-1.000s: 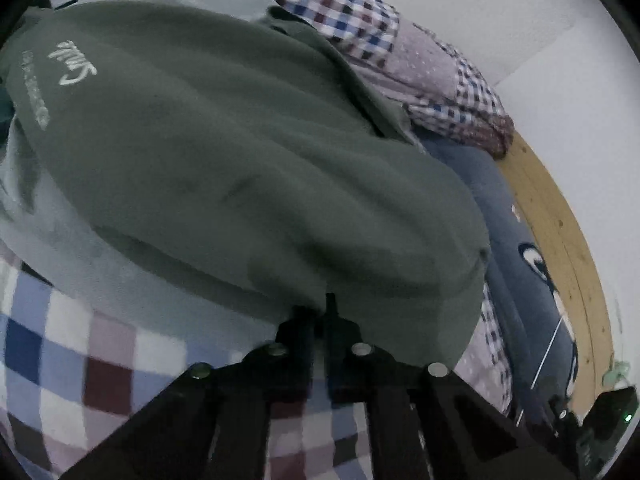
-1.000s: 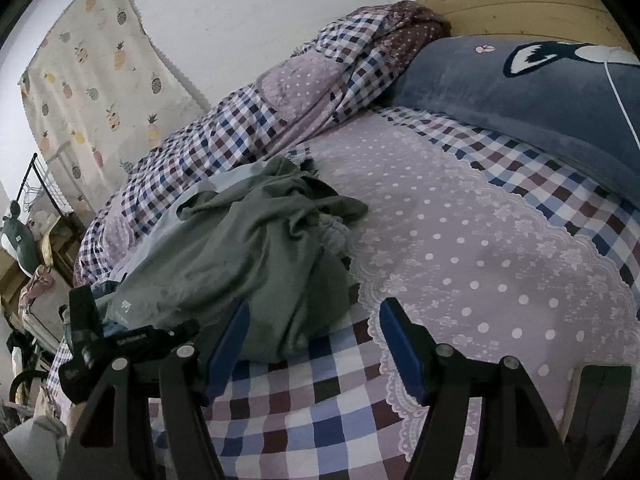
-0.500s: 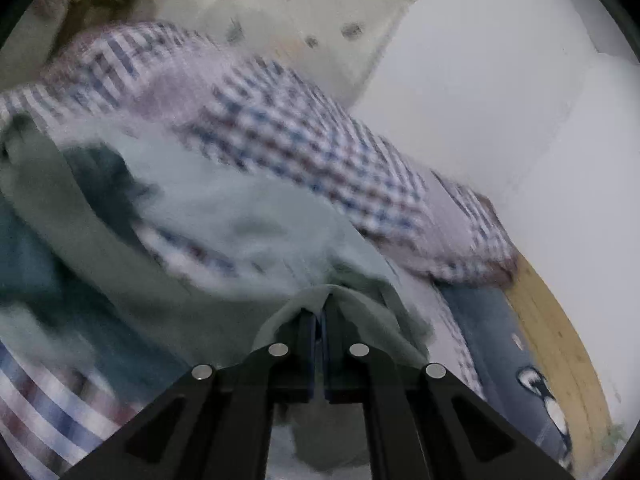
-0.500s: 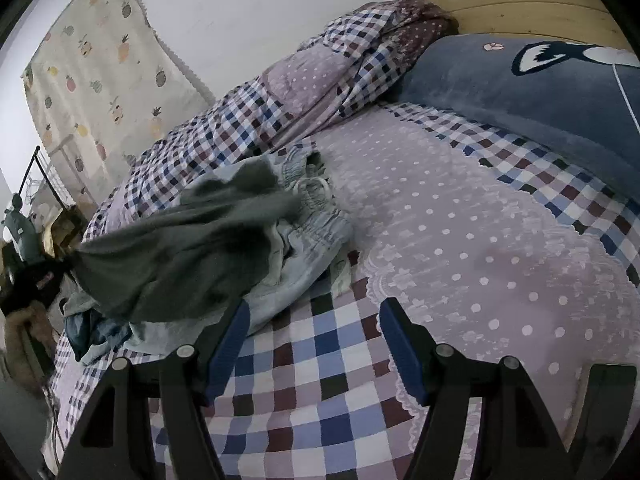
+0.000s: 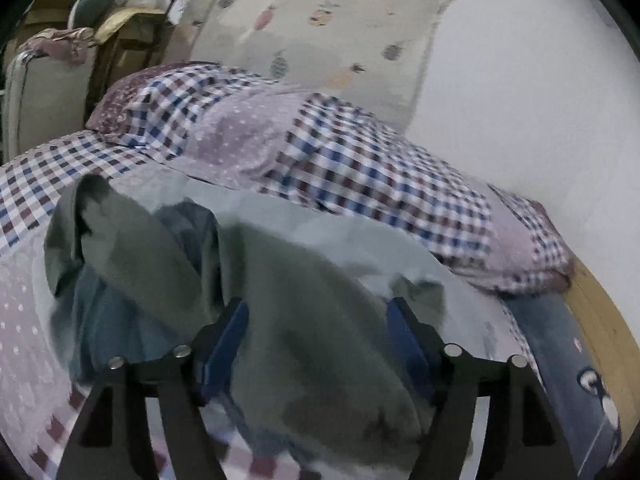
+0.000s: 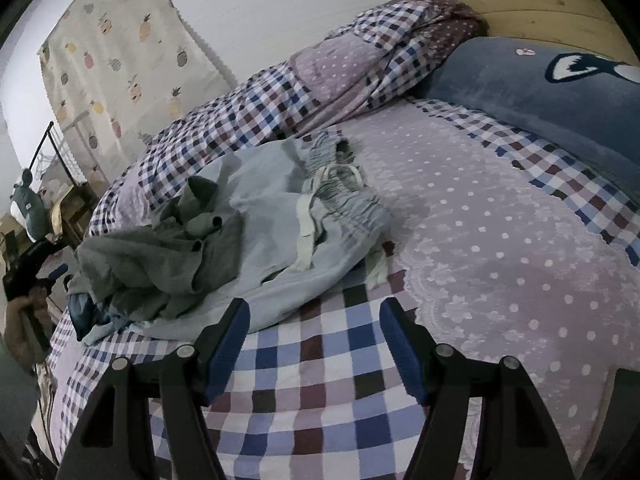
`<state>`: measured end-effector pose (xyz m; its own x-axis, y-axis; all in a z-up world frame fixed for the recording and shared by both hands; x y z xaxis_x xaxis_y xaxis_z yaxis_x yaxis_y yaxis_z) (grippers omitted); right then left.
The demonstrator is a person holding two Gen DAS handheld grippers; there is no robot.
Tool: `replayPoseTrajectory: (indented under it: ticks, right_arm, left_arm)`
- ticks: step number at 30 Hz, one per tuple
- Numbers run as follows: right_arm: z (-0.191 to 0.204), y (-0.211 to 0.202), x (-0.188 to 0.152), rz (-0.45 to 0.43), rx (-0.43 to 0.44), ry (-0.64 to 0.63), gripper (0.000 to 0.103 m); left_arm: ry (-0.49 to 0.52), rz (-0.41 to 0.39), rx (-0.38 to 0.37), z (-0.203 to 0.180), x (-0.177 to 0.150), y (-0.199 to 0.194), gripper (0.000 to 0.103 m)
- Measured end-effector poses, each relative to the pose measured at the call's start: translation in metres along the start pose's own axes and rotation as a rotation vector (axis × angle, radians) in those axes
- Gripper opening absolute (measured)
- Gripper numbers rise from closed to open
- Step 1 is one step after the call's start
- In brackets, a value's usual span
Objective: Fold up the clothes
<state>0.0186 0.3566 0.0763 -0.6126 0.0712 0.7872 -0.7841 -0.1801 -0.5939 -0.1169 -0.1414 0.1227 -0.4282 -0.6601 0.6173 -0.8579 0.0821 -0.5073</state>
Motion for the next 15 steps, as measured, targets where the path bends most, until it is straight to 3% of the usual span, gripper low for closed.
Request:
replayPoseTrajectory:
  ticks: [3, 8, 15]
  right_arm:
    - [0.005, 0.002, -0.001, 0.005, 0.006, -0.011, 0.072]
    - [0.012, 0.006, -0.001, 0.007, 0.014, -0.021, 0.072]
    - [0.018, 0.006, 0.000, 0.000, 0.025, -0.031, 0.072]
  left_arm:
    - [-0.027, 0.037, 0.003, 0.003, -0.036, -0.017, 0.080]
    - [0.062, 0.244, -0.052, -0.028, -0.110, -0.005, 0.080]
    - [0.141, 0.348, -0.147, -0.094, -0.176, 0.035, 0.080]
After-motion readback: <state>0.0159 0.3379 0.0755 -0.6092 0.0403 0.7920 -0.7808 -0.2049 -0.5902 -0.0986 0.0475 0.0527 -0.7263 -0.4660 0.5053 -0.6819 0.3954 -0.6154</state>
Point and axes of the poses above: each gripper's, at about its wrist camera, not at the fingertips, and y roughly the way its jaws point, z to its left, x to its top, the point moved 3 cm from there along y, roughly the way its jaws point, and after that the axes turned 14 degrees about -y, right-handed, at the moved point
